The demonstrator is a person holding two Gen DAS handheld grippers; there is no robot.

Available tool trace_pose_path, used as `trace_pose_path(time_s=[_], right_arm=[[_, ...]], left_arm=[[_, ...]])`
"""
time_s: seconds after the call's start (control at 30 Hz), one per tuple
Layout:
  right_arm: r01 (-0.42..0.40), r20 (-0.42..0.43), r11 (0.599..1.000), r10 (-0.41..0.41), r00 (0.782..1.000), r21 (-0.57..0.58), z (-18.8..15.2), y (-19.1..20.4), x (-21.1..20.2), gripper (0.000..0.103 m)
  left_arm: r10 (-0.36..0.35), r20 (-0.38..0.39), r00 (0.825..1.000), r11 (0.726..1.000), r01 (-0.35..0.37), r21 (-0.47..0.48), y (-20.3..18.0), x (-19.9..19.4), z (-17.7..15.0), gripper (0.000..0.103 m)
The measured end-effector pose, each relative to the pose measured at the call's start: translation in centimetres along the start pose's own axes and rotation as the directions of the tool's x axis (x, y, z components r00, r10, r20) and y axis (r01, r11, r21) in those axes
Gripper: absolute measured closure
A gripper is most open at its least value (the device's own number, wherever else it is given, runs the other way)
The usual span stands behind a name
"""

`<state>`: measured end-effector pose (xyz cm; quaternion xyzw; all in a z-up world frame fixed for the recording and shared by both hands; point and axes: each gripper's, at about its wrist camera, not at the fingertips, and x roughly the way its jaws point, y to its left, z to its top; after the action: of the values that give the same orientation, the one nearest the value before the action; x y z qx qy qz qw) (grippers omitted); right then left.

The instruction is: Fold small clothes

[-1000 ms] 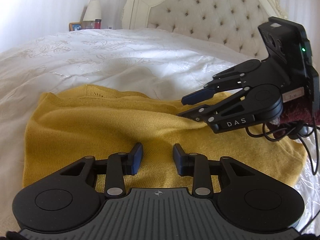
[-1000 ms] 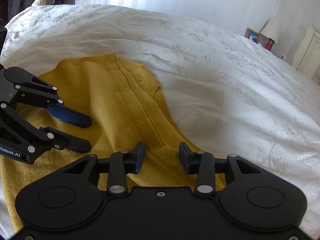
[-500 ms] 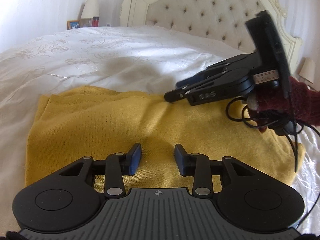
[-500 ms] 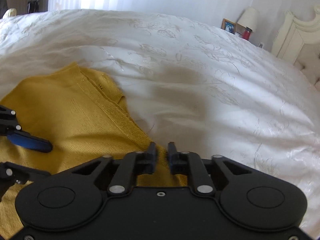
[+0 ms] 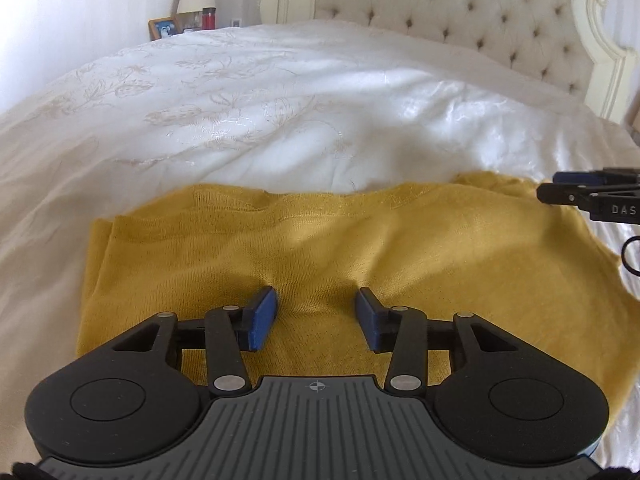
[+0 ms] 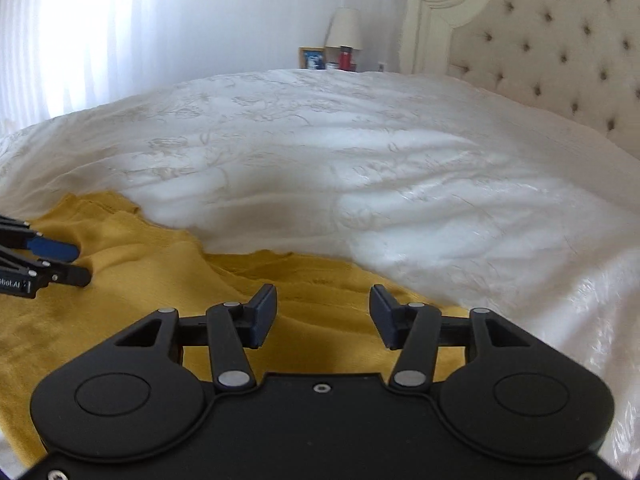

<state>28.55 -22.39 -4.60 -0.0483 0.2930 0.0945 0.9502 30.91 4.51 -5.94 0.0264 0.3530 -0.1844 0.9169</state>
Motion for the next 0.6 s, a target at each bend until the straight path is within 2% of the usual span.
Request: trace_pose_path(time_s=[0.17, 0.3, 0.4, 0.43, 0.47, 0.5, 0.53, 0.6], right_arm=[[0.048, 0.002, 0.995, -0.049, 0.999, 0.092, -0.2, -2.8, 0.2, 0.045], [0.038, -0.029, 0.994, -0.035, 0.999, 0.103, 0.0, -3.7, 1.4, 0.045], [0.02, -0.09, 0.995, -0.011, 0.996, 0.098, 0.2, -3.8, 3.3, 0.045], [0.021, -0.097, 0.995, -0.011, 0.995, 0.101, 0.2, -3.8, 3.7, 0.052], [0.027, -0.105, 0.994, -0.017, 0.994, 0.102, 0.2, -3.8, 4.0, 0.067], [0.04, -0.12, 0.995, -0.029, 0.992, 0.09, 0.2, -3.6, 4.2, 0.089], [0.052, -0.116, 0.996, -0.045, 0.992, 0.066, 0.4, -3.2, 4.1, 0.094], [0.078, -0.027, 0.997, -0.078, 0.997, 0.006, 0.7, -2.4, 2.7, 0.095]], left_arm=[[0.006, 0.018, 1.0, 1.0, -0.006, 0.027, -0.3, -0.4, -0.6, 0.059], [0.013, 0.025, 1.0, 0.999, -0.014, 0.034, -0.6, -0.3, -0.6, 0.058], [0.016, 0.027, 1.0, 0.999, -0.017, 0.037, -0.6, -0.3, -0.6, 0.058], [0.015, 0.027, 1.0, 0.999, -0.016, 0.036, -0.6, -0.3, -0.6, 0.058], [0.014, 0.028, 1.0, 0.999, -0.015, 0.035, -0.6, -0.3, -0.6, 0.058], [0.011, 0.029, 1.0, 0.999, -0.012, 0.033, -0.6, -0.3, -0.7, 0.058], [0.009, 0.031, 0.999, 0.999, -0.01, 0.031, -0.5, -0.4, -0.7, 0.058], [0.003, 0.035, 0.999, 1.0, -0.004, 0.023, -0.4, -0.5, -0.7, 0.058]])
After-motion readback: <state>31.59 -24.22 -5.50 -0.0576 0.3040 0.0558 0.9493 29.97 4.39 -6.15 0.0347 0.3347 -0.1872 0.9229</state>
